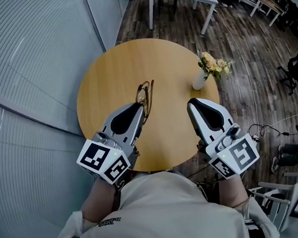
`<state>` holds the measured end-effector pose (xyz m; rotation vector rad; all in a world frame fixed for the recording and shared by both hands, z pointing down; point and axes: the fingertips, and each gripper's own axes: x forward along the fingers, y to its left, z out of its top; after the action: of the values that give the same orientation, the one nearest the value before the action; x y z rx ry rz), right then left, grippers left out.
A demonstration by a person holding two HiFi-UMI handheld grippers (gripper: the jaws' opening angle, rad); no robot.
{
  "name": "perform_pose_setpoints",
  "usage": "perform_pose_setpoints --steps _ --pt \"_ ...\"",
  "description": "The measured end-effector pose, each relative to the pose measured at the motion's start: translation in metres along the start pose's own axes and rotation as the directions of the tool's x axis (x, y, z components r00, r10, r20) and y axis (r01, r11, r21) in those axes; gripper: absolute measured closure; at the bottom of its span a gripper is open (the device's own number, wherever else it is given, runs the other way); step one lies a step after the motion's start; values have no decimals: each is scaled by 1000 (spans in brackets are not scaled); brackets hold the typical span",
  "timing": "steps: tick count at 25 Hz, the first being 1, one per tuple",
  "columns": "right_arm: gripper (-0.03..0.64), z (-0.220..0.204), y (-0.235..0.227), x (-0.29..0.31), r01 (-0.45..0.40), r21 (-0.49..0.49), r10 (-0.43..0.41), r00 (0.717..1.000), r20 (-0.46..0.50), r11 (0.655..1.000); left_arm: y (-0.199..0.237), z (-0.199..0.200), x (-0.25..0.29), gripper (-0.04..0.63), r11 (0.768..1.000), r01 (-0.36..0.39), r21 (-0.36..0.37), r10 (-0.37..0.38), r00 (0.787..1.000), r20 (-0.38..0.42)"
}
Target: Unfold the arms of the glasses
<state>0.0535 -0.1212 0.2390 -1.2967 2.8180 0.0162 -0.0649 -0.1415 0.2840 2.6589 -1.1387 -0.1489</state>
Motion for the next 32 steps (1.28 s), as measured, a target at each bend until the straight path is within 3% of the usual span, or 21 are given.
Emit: perform_pose_setpoints --steps 7,12,22,32 --pt "578 38 12 13 -94 -8 94 989 113 996 -11 -8 5 551 1000 12 22 -12 1000 -10" --pt "578 57 14 31 -112 -8 113 985 134 994 -16 -8 7 551 999 21 35 -20 999 -27" --pt "578 42 28 57 -167 -26 168 985 47 986 -24 -24 7 551 994 36 99 -28 997 -76" --pt "578 14 23 68 -139 -23 138 990 -37 990 -18 -26 6 551 996 32 84 -27 997 -66"
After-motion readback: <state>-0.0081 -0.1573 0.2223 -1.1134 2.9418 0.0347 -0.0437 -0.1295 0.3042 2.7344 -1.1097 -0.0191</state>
